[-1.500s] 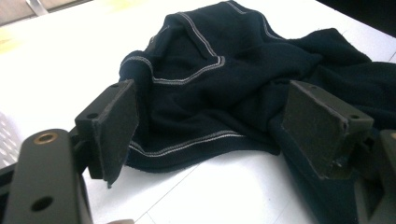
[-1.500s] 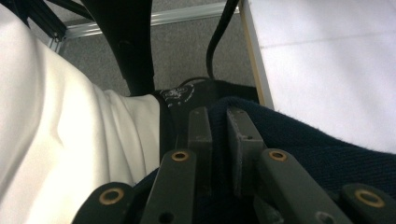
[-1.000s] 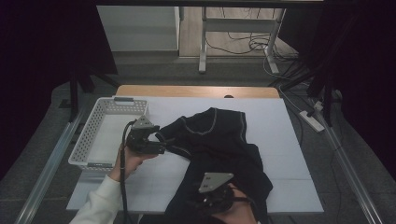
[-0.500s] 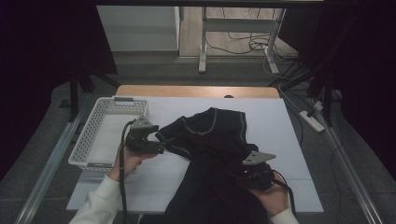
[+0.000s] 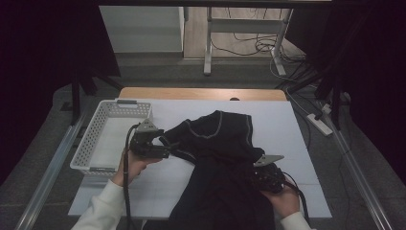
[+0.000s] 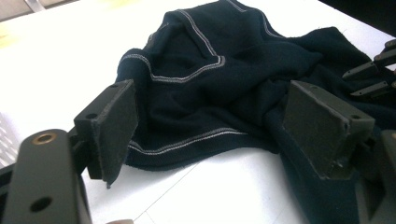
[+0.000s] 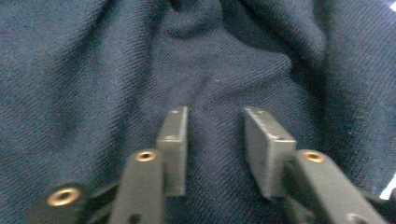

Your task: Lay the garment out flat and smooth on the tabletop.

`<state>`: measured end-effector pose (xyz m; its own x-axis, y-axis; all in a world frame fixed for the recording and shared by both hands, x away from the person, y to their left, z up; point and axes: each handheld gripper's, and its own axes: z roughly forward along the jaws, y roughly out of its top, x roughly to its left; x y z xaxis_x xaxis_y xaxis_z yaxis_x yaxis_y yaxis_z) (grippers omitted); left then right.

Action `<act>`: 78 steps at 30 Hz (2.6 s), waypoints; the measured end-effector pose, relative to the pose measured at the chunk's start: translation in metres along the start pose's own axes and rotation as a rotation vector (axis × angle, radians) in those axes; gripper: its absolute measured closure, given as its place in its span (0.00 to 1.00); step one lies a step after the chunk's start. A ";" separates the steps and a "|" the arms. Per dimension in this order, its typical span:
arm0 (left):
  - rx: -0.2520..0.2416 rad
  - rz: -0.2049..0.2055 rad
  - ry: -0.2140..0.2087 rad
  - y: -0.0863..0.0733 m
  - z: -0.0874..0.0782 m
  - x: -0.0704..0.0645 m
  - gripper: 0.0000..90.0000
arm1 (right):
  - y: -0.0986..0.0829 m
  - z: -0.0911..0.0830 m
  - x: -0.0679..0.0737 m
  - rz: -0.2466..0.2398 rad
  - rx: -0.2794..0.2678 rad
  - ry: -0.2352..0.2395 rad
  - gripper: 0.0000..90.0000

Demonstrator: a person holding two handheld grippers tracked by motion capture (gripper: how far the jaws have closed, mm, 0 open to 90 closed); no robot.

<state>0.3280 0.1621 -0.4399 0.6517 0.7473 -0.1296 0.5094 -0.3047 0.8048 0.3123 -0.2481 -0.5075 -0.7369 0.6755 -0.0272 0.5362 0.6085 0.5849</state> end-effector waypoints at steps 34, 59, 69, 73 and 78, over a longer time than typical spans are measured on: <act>-0.002 -0.008 0.006 0.001 0.001 0.002 0.21 | -0.034 -0.038 0.033 -0.008 -0.028 0.041 0.73; 0.010 -0.014 0.004 0.003 0.008 0.003 0.21 | 0.015 -0.009 -0.032 0.104 -0.148 -0.066 0.43; 0.020 -0.011 0.002 0.003 0.012 0.002 0.21 | 0.026 -0.002 -0.048 0.122 -0.135 -0.087 0.44; 0.017 -0.009 0.001 0.003 0.011 0.001 0.21 | 0.034 0.002 -0.059 0.154 -0.141 -0.099 0.44; 0.016 -0.012 0.001 0.003 0.011 0.002 0.21 | 0.041 0.008 -0.072 0.175 -0.133 -0.126 0.44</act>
<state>0.3368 0.1563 -0.4441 0.6446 0.7519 -0.1385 0.5264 -0.3050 0.7936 0.3909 -0.2689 -0.4882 -0.5759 0.8174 -0.0126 0.5858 0.4233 0.6911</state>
